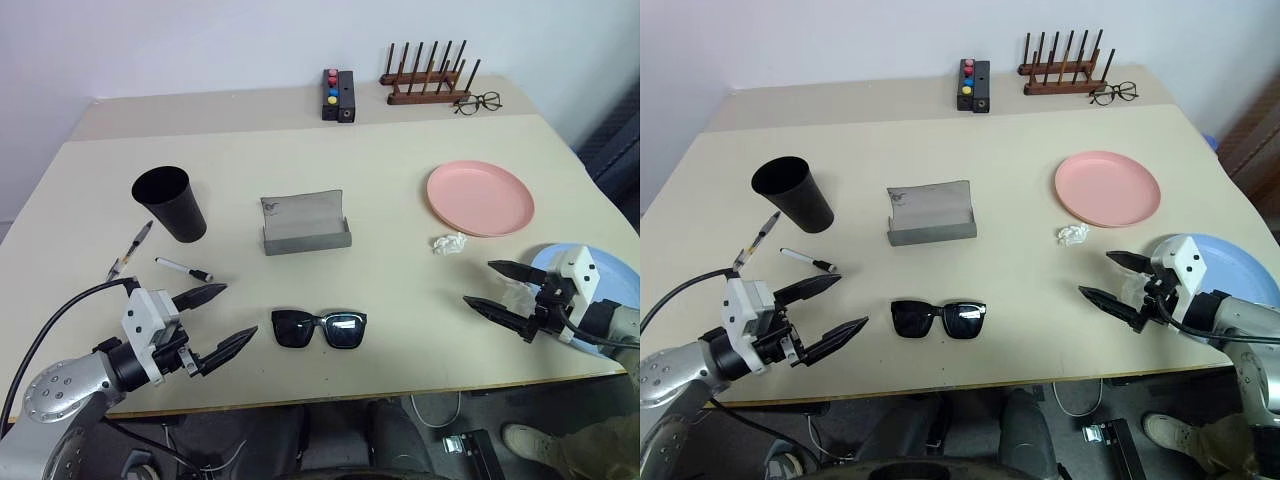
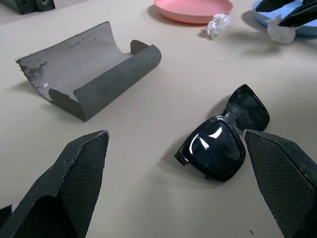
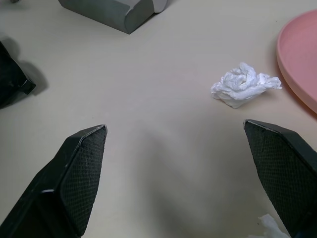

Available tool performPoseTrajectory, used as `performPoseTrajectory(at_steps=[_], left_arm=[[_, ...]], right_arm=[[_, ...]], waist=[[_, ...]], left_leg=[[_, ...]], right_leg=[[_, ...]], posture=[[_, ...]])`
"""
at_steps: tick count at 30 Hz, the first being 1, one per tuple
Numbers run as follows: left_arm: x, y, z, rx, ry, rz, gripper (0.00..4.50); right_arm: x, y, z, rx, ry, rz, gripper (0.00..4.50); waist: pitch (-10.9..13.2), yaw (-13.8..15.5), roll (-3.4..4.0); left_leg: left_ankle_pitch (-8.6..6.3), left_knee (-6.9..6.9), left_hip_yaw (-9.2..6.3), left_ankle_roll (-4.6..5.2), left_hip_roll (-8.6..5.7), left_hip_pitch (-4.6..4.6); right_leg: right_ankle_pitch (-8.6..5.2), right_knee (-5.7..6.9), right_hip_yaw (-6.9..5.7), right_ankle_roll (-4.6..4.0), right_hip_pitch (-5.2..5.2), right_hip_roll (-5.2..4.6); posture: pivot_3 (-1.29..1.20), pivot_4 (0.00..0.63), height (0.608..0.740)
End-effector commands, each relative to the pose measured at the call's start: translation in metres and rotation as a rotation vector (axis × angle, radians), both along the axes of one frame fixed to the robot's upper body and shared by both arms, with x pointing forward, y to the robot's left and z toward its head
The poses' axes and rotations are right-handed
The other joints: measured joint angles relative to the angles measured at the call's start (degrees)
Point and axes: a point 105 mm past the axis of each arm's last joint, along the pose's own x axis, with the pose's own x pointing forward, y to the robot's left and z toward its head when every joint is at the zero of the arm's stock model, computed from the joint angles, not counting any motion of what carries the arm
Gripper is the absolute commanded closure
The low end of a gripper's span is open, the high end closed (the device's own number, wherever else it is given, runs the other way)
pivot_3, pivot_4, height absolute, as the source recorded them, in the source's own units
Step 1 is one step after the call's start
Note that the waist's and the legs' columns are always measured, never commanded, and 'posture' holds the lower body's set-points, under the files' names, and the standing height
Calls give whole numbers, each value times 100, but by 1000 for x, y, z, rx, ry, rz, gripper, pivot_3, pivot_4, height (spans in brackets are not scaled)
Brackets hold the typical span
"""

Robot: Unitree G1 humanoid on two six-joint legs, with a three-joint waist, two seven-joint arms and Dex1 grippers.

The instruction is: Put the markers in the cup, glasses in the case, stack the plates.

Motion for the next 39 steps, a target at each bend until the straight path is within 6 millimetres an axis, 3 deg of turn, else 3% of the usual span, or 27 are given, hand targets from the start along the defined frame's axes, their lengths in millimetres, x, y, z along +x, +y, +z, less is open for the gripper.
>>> performPoseTrajectory(at_steps=[1,22,33,39], left_arm=[[-2,0,3,18,-27,-15,38],[8,-8,10,26,-42,-66,38],[15,-14,9,19,-44,-74,38],[35,-18,14,-30,-91,0,38]], right_arm=[[0,0,8,-9,-46,7,0],[1,2,18,-42,-62,-2,0],[11,5,27,-49,-106,19,0],[23,26,48,-15,-260,149,0]], waist=[[0,-3,0],[0,-5,1],[0,-5,1],[-1,-12,1]], left_leg=[[0,0,0,0,0,0],[0,-1,0,0,0,0],[0,0,0,0,0,0],[2,0,1,-2,0,1]], right_leg=[[0,0,0,0,0,0],[1,1,0,1,-2,1],[1,1,0,1,-1,1],[2,2,-1,2,-2,1]], posture=[[0,150,740],[0,150,740],[0,150,740],[0,150,740]])
